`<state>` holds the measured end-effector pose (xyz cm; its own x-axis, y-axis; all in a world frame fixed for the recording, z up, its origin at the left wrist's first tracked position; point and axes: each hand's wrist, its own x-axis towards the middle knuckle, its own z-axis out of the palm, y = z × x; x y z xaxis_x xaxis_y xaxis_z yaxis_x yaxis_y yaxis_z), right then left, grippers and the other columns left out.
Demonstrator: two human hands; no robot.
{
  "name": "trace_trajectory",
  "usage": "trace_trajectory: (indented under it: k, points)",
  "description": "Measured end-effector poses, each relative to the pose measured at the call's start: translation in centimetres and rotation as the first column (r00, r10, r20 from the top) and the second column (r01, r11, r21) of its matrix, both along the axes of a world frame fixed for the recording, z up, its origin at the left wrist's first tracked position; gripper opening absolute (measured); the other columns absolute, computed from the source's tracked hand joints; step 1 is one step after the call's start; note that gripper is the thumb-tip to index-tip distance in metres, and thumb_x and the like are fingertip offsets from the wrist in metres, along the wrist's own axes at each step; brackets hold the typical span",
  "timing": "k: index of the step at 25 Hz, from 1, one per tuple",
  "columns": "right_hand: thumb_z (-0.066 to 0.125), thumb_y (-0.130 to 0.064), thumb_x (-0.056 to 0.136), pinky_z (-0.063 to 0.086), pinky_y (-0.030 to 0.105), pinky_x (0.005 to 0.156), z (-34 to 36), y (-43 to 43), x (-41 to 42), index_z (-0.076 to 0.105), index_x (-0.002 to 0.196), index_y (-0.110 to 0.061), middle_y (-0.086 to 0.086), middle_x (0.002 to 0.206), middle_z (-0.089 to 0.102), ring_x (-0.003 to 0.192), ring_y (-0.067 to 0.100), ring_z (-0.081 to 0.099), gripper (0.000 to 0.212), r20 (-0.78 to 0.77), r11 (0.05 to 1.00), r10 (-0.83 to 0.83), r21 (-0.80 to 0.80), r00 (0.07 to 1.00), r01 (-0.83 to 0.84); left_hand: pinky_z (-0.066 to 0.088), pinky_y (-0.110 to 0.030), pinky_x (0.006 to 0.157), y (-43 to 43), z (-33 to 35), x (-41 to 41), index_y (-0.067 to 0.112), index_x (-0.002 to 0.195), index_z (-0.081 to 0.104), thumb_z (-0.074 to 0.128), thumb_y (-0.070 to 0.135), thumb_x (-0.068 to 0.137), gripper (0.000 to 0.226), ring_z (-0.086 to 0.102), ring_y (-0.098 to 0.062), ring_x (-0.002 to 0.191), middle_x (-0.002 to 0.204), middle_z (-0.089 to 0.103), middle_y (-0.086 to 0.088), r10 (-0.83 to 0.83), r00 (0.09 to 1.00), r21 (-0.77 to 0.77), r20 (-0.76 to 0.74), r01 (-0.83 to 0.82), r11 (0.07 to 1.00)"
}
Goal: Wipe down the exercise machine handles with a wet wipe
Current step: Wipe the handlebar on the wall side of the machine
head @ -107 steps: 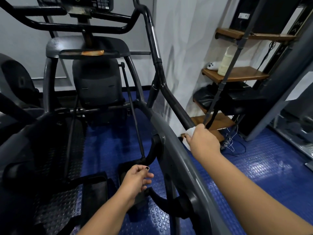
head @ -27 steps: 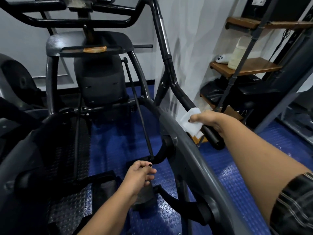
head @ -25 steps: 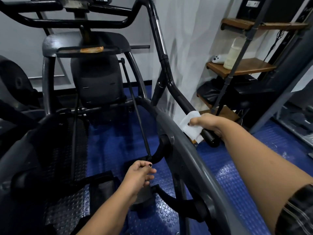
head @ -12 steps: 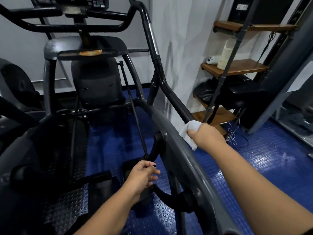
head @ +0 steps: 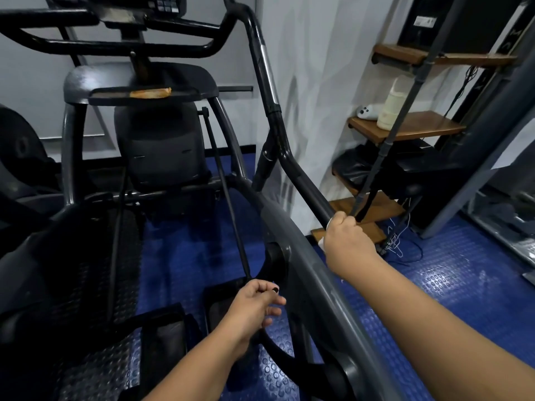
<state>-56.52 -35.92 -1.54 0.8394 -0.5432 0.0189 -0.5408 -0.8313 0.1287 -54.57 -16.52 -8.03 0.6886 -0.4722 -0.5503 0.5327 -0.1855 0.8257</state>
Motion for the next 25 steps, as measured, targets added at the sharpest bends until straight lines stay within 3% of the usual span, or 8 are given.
trace_trajectory:
  k: [5,8,11,14,19,22,23,25]
  points:
    - [0.057,-0.010,0.093,0.049,0.034,0.063,0.9,-0.5,7.7,0.035,0.130,0.004,0.018,0.120,0.053,0.100,0.032,0.064,0.045,0.077,0.982,-0.164,0.110,0.983,0.155,0.042,-0.021,0.052,0.0,-0.8,4.7,0.012,0.101,0.059,0.052,0.008,0.097,0.009,0.060,-0.011,0.059,0.085,0.072,-0.007,0.009,1.000,0.002,-0.015,-0.009,1.000]
    - [0.049,-0.005,0.096,0.048,0.038,0.059,0.4,-0.9,12.5,0.040,0.124,0.003,0.019,0.113,0.060,0.093,0.035,0.067,0.030,0.168,0.974,-0.224,0.075,0.960,0.214,0.041,-0.021,0.052,0.2,-1.4,8.3,0.011,0.100,0.058,0.054,0.005,0.095,0.009,0.060,-0.010,0.058,0.084,0.073,-0.006,0.032,0.999,0.007,0.003,-0.032,0.999]
    - [0.047,-0.005,0.096,0.051,0.040,0.064,0.2,-1.4,16.2,0.042,0.121,0.002,0.019,0.112,0.062,0.096,0.036,0.066,0.026,0.181,0.971,-0.236,0.094,0.955,0.222,0.041,-0.022,0.053,0.5,-1.7,11.1,0.011,0.099,0.059,0.056,0.004,0.094,0.009,0.059,-0.011,0.058,0.083,0.073,-0.006,0.059,0.998,-0.006,0.001,-0.059,0.998]
    - [0.052,-0.002,0.093,0.043,0.037,0.065,1.0,-2.0,19.5,0.040,0.120,0.001,0.018,0.113,0.063,0.104,0.035,0.063,0.030,0.173,0.949,-0.293,0.170,0.940,0.265,0.041,-0.023,0.054,0.9,-2.5,13.6,0.012,0.101,0.058,0.056,0.006,0.094,0.009,0.059,-0.012,0.061,0.083,0.074,-0.005,0.061,0.998,-0.008,-0.010,-0.061,0.998]
    - [0.053,-0.013,0.092,0.042,0.036,0.075,2.3,-3.3,22.8,0.044,0.122,0.002,0.018,0.121,0.056,0.111,0.036,0.059,0.035,0.121,0.939,-0.268,0.254,0.956,0.231,0.039,-0.024,0.053,1.2,-3.0,15.4,0.011,0.098,0.058,0.055,0.005,0.094,0.008,0.057,-0.012,0.059,0.078,0.073,-0.005,0.065,0.997,-0.016,-0.041,-0.065,0.998]
    - [0.056,-0.017,0.091,0.043,0.025,0.053,3.7,-4.0,23.3,0.055,0.091,-0.007,0.013,0.097,0.061,0.069,0.023,0.058,0.010,0.077,0.870,-0.246,0.457,0.966,0.185,0.038,-0.022,0.052,1.7,-3.0,15.9,0.010,0.098,0.057,0.054,0.005,0.094,0.008,0.056,-0.012,0.057,0.077,0.073,-0.004,0.054,0.998,-0.022,-0.020,-0.055,0.998]
    - [0.059,-0.022,0.093,0.040,0.024,0.047,4.3,-4.1,23.0,0.056,0.085,-0.011,0.011,0.089,0.061,0.063,0.018,0.054,0.014,0.073,0.812,-0.228,0.564,0.971,0.148,0.037,-0.022,0.051,1.9,-2.8,15.9,0.010,0.098,0.056,0.053,0.003,0.094,0.008,0.055,-0.011,0.056,0.076,0.072,-0.004,0.043,0.999,-0.026,0.003,-0.043,0.999]
    - [0.059,-0.040,0.094,0.040,0.020,0.046,5.5,-3.8,22.0,0.066,0.105,-0.018,0.007,0.094,0.062,0.066,0.013,0.053,0.025,0.081,0.669,-0.220,0.738,0.972,0.090,0.037,-0.020,0.050,2.3,-2.0,15.7,0.008,0.098,0.055,0.051,0.001,0.096,0.008,0.054,-0.008,0.053,0.075,0.070,-0.005,-0.002,0.998,-0.042,0.057,0.004,0.999]
